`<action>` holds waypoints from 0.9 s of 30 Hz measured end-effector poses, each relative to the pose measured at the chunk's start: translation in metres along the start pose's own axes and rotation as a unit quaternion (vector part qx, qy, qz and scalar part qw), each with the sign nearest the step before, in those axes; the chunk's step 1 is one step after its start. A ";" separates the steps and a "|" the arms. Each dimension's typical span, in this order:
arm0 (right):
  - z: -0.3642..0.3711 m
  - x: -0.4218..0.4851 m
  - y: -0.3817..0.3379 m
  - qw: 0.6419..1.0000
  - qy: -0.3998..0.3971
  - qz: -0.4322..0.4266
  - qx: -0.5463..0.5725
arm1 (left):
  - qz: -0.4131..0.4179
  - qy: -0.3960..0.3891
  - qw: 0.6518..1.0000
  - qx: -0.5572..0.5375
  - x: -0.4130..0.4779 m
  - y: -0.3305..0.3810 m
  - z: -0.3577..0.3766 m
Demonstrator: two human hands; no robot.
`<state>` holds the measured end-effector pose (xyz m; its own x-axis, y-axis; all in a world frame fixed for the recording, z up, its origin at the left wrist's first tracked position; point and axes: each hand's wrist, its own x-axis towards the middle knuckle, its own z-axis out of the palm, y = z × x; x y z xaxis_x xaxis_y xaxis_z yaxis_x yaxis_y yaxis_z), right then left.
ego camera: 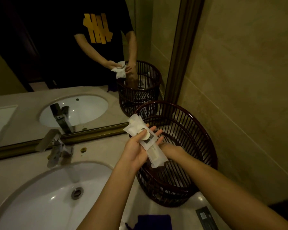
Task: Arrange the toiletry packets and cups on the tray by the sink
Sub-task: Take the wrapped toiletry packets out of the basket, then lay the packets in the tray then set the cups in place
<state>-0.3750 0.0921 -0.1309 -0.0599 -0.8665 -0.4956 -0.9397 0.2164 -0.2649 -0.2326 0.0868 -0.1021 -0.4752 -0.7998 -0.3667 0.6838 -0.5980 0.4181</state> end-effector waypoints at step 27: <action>0.095 -0.124 -0.333 0.874 0.253 -0.257 0.324 | 0.167 0.089 0.980 -0.060 -0.280 0.235 -0.234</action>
<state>-0.0229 0.1703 -0.0598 0.0177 -0.9769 0.2130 -0.5075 -0.1923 -0.8399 0.1902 0.1823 -0.0956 -0.1160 -0.9217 -0.3702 0.8501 -0.2849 0.4429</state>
